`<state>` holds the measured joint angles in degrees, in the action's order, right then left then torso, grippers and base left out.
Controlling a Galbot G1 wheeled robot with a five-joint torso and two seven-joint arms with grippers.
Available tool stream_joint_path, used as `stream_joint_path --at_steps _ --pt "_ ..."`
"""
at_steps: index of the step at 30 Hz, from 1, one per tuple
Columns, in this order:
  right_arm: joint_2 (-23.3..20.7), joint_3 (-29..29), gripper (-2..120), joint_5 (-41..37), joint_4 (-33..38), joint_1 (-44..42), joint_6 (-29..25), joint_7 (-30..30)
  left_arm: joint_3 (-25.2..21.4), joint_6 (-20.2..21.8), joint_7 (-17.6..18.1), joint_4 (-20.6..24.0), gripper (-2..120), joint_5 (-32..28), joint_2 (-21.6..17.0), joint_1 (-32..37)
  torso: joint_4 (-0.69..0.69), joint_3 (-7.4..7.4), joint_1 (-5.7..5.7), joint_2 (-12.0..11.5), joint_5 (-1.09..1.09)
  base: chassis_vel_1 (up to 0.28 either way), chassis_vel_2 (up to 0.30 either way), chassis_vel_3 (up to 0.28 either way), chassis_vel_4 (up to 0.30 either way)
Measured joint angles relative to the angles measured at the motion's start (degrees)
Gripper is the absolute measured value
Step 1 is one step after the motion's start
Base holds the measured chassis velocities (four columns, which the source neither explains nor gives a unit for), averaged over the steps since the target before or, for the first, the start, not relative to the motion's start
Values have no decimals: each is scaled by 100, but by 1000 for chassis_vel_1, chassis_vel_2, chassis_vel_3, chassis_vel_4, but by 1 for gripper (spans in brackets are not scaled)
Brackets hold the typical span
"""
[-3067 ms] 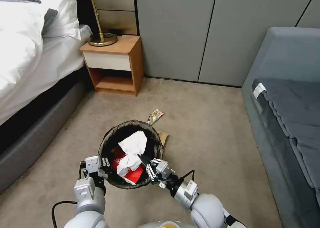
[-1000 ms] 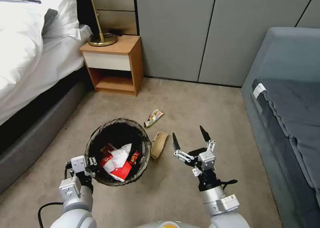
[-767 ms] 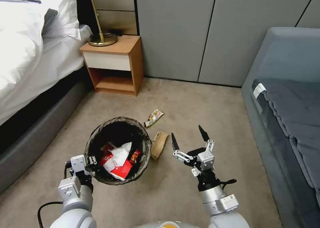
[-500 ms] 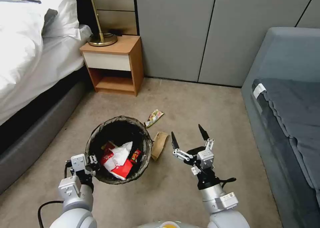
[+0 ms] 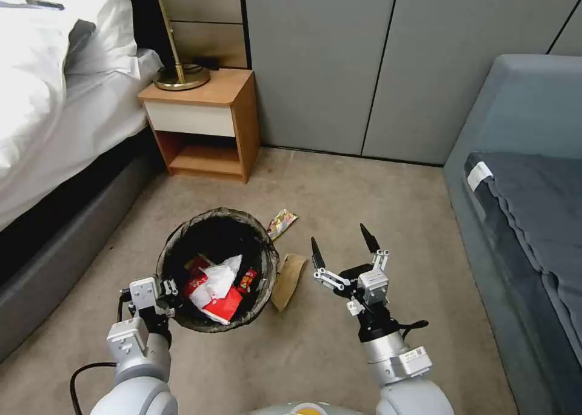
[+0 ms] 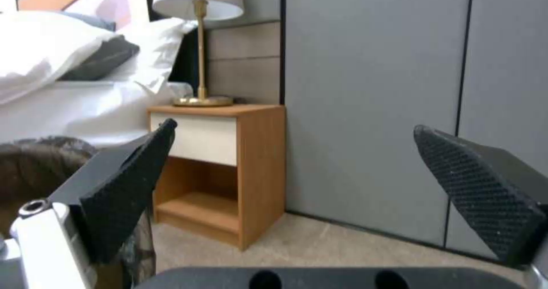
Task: Pick up the trash bin, then pick up the garbage from the floor and place it into the trash bin.
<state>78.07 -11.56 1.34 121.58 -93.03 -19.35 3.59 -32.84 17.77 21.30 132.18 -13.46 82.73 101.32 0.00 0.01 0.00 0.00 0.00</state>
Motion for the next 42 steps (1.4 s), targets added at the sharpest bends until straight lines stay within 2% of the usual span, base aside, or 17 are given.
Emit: stream_joint_path --at_steps 7,14,17,20,21,23,24,25,27,29,31,33,36,37,39,41,42 --pt "4 -2 100 -46 -13 66 -115 -100 10 10 7 -1 0 4 4 -20 0 -1 1 0 0 0 0 0 0" --pt "-52 -11 100 -109 -10 251 -6 -83 11 14 9 -2 0 3 5 -13 0 -1 0 0 0 0 0 0 0" --pt "-122 -7 100 -246 4 466 275 29 5 16 12 16 0 4 5 4 -1 0 1 0 0 0 0 0 0" --pt "-293 106 100 -744 -48 1023 985 347 -12 18 18 65 0 4 18 35 0 -1 1 0 -1 0 0 0 0" --pt "-293 106 100 -744 -48 1023 985 347 -12 18 18 65 0 4 18 35 0 -1 1 0 -1 0 0 0 0" --pt "-406 279 100 -1312 -209 1520 1807 692 -13 19 22 68 0 29 46 32 0 0 0 0 0 0 0 0 0" --pt "-406 279 100 -1312 -209 1520 1807 692 -13 19 22 68 0 29 46 32 0 0 0 0 0 0 0 0 0" --pt "-425 348 100 -1520 -287 1691 2086 834 -14 19 24 73 0 35 54 27 -1 0 0 0 0 0 0 0 0" --pt "-454 573 100 -2189 -752 2281 2783 1172 -13 40 24 87 0 46 77 -22 0 0 0 0 -1 0 0 0 0" --pt "-463 635 100 -2318 -896 2427 2904 1211 -13 55 27 87 0 48 84 -48 0 0 0 0 0 0 0 0 0" --pt "-483 922 100 -2654 -1363 2871 3181 1294 -12 101 50 86 0 51 110 -140 0 0 0 0 1 0 0 0 0" --pt "-485 978 100 -2700 -1439 2934 3218 1301 -12 108 54 86 0 51 113 -156 0 0 0 0 0 0 0 0 0" --pt "-438 1548 100 -3029 -2193 3424 3440 1339 -8 133 68 53 0 58 131 -197 0 0 0 0 1 0 0 0 0" --pt "-438 1548 100 -3029 -2193 3424 3440 1339 -8 133 68 53 0 58 131 -197 0 0 0 0 1 0 0 0 0" --pt "-331 1940 100 -3199 -2809 3692 3542 1345 -7 143 74 31 0 64 138 -202 1 0 0 0 2 0 0 0 0" --pt "-299 2030 100 -3226 -2962 3750 3560 1345 -7 147 72 28 0 64 137 -203 0 0 0 0 0 0 0 0 0" --pt "-227 2199 100 -3256 -3277 3867 3581 1344 -7 155 72 21 0 65 134 -205 1 0 0 0 0 0 0 0 0"
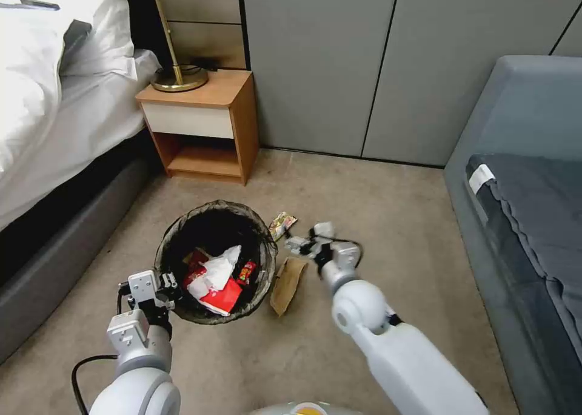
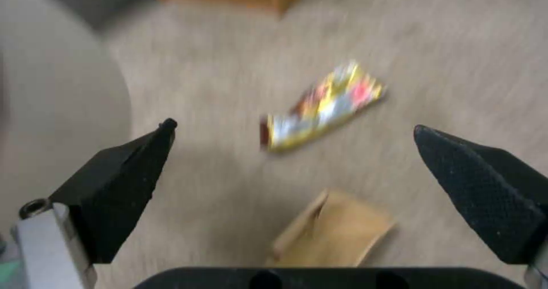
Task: Pick up the trash bin, then pick up the garbage from the floor and place it into the trash bin.
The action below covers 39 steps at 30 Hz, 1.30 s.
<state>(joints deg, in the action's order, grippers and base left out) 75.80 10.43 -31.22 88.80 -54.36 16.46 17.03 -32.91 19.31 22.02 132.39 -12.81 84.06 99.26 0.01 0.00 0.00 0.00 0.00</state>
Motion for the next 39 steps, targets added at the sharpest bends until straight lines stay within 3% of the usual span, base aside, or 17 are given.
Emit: stream_joint_path --at_steps 6,17,32,39 --pt "409 372 100 101 -1212 345 7 -237 10 17 4 -51 0 31 -2 5 0 0 0 0 1 0 0 0 0" --pt "914 284 100 613 -2529 401 -49 -642 46 27 8 -114 0 93 30 8 -1 0 0 0 1 0 0 0 0" --pt "1205 -110 100 1301 -3379 324 -384 -911 82 26 12 -150 0 134 38 23 0 -1 0 0 -1 0 0 0 0" --pt "1172 -194 78 1469 -3426 311 -515 -1035 77 12 13 -141 0 138 31 65 0 -1 0 0 -1 0 0 0 0"
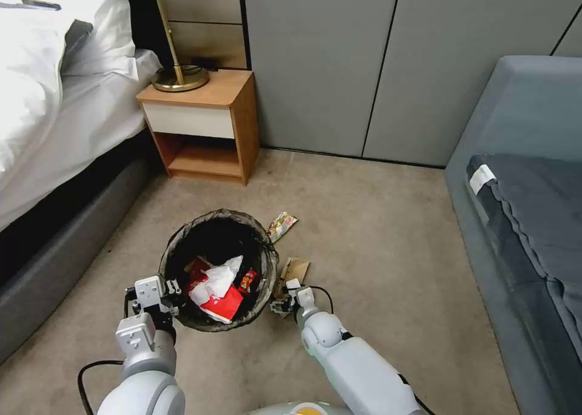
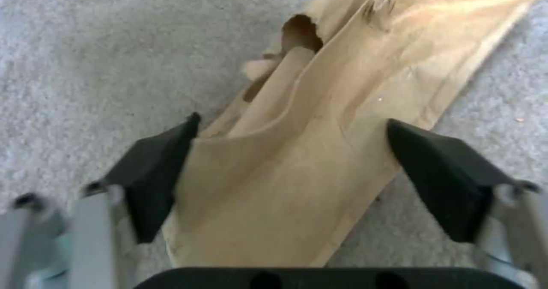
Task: Pick up the trash bin, then pick up the garbage from the floor and place it into the trash bin.
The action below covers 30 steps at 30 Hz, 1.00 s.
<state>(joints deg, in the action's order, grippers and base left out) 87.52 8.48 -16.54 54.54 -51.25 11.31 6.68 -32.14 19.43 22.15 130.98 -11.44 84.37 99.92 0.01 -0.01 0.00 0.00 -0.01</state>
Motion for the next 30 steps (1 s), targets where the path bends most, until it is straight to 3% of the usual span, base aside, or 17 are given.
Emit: stream_joint_path --at_steps 1,3,7,13,15,19,20,30 --pt "-13 -12 70 4 11 0 -9 0 5 -5 0 2 0 4 0 5 -1 0 0 0 0 0 0 0 0" --pt "-16 -32 66 16 15 2 -20 0 17 -10 0 9 0 11 3 6 -1 0 0 0 0 0 0 0 0" --pt "-12 -68 47 90 14 -1 -67 -11 25 -14 0 18 0 16 -3 6 -1 0 0 0 2 0 0 0 0" --pt "-16 -72 32 140 14 -9 -106 -17 21 -19 0 22 0 16 -8 4 -1 0 0 0 2 0 0 0 0" --pt "-27 -72 19 158 16 -8 -129 -17 23 -20 0 22 0 16 -7 -9 -1 0 0 0 1 0 0 0 0" --pt "-40 -74 10 161 23 -7 -147 -17 26 -21 0 23 0 16 -6 -12 -1 0 0 0 2 0 0 0 0" --pt "-49 -81 2 170 31 -5 -163 -23 26 -22 1 23 0 15 -6 -18 -1 0 0 0 1 0 0 0 0" --pt "-140 -205 0 164 255 -52 -295 31 25 -22 3 9 0 -1 -21 -47 -1 1 0 0 1 0 0 0 0"
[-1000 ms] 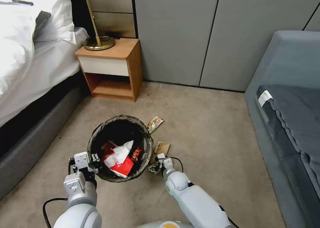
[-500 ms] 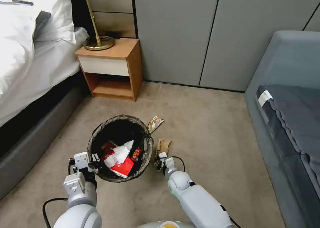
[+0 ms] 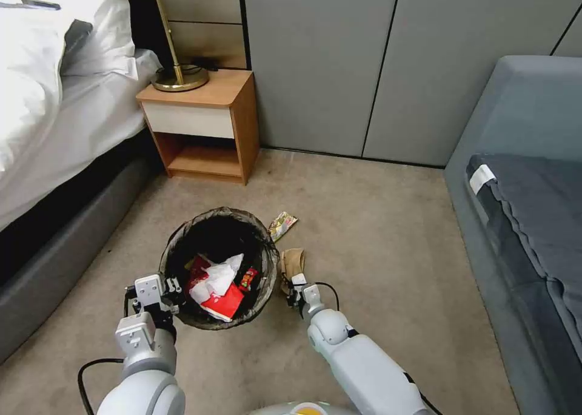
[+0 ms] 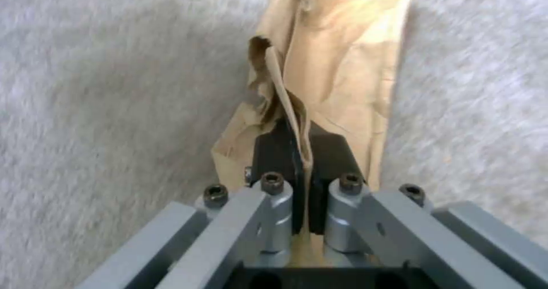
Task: Pick up the trash bin, then pick up the garbage from the floor and place it into the trash bin.
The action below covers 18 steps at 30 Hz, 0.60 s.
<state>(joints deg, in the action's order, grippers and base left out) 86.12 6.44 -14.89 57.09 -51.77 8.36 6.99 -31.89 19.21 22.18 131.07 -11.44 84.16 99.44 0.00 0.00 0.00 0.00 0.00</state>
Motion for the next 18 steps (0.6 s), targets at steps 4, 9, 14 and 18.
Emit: stream_joint_path --at_steps 4,9,14,18 --pt "-119 -100 0 -86 306 -84 -46 52 -1 0 2 -28 0 -13 -6 -11 0 0 0 0 0 0 0 0 0" --pt "-347 -330 0 -292 1126 -225 -200 174 0 -3 3 -54 0 -28 -20 -12 0 0 0 0 -1 0 0 0 0" --pt "-827 -692 0 -307 2903 -347 -899 59 4 -8 7 -103 0 -65 -66 20 0 0 0 0 -1 0 0 0 0" --pt "-1157 -791 0 -200 4206 -426 -1590 -489 38 -10 5 -126 0 -71 -81 22 0 0 0 0 0 0 0 0 0"
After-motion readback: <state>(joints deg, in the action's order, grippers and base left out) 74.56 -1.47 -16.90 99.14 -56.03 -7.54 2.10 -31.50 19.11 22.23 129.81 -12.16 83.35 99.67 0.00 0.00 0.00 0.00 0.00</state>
